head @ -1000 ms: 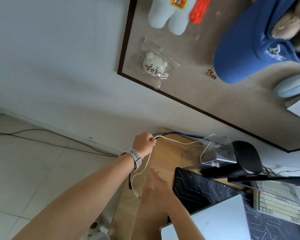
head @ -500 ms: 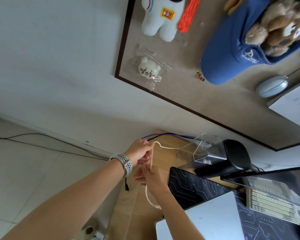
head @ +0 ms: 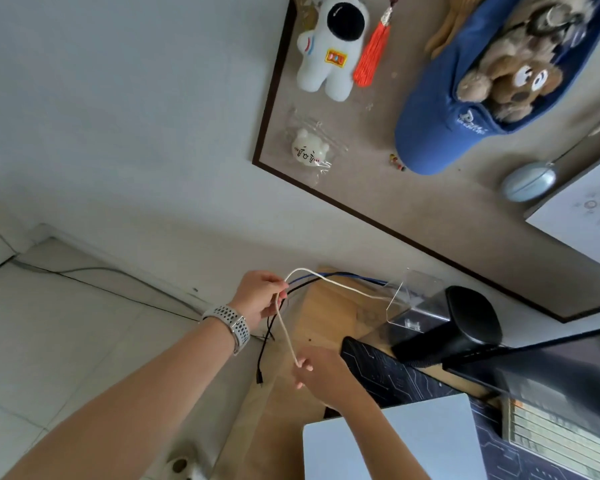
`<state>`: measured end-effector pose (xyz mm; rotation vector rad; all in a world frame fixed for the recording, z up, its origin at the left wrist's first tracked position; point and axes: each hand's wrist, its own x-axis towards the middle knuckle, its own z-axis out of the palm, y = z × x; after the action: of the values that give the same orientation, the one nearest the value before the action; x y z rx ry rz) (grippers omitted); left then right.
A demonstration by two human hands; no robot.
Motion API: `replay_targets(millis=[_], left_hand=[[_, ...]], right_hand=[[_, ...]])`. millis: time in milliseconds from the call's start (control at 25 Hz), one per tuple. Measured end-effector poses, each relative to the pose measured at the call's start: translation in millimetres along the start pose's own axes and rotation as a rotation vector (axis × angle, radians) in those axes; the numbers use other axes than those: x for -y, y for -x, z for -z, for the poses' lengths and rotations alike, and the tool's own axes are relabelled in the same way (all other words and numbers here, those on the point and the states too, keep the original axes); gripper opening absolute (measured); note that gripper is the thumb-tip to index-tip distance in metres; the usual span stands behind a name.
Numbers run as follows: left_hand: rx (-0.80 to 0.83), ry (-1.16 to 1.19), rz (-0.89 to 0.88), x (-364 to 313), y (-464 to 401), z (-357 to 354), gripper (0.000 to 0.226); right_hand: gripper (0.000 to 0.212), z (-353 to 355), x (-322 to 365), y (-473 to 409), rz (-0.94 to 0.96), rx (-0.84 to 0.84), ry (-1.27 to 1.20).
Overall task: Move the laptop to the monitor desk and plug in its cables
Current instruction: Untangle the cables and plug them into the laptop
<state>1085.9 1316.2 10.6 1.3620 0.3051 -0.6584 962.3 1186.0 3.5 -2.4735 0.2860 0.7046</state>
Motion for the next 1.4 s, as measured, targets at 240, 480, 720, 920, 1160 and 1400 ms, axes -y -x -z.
replay_targets(millis=[240,480,720,920,1160,1400], left_hand=[[-0.168,0.007,-0.036,20.4,20.1,-13.0,0.013],[-0.247,-0.014,0.014,74.6,50.3,-27.6,0.013],[-0.275,-0.22,-0.13,93.9,94.2,-45.2,0.014],[0.021,-0.52,-0.761,78.4,161.8,-67.3,0.012],[0.059,-0.571,-0.753,91.9,191.2,-55.0,0.013],[0.111,-0.546,-0.566,104.3,180.7,-25.9,0.014]], right_hand=[[0.014,23.5,-31.8,48.5,-0.061,-0.282,-0.109],[0.012,49.9,-51.7,109.4,0.039,-0.517,-0.831],[0.012,44.9,-37.7,148.3,0.238,-0.541,-0.867],[0.021,27.7,-33.8,157.8,0.338,-0.342,-0.897],[0.03,9.6,-33.3,154.6,0.409,-0.232,-0.792],[0.015,-5.7,-31.8,127.9,0.313,-0.362,-0.594]])
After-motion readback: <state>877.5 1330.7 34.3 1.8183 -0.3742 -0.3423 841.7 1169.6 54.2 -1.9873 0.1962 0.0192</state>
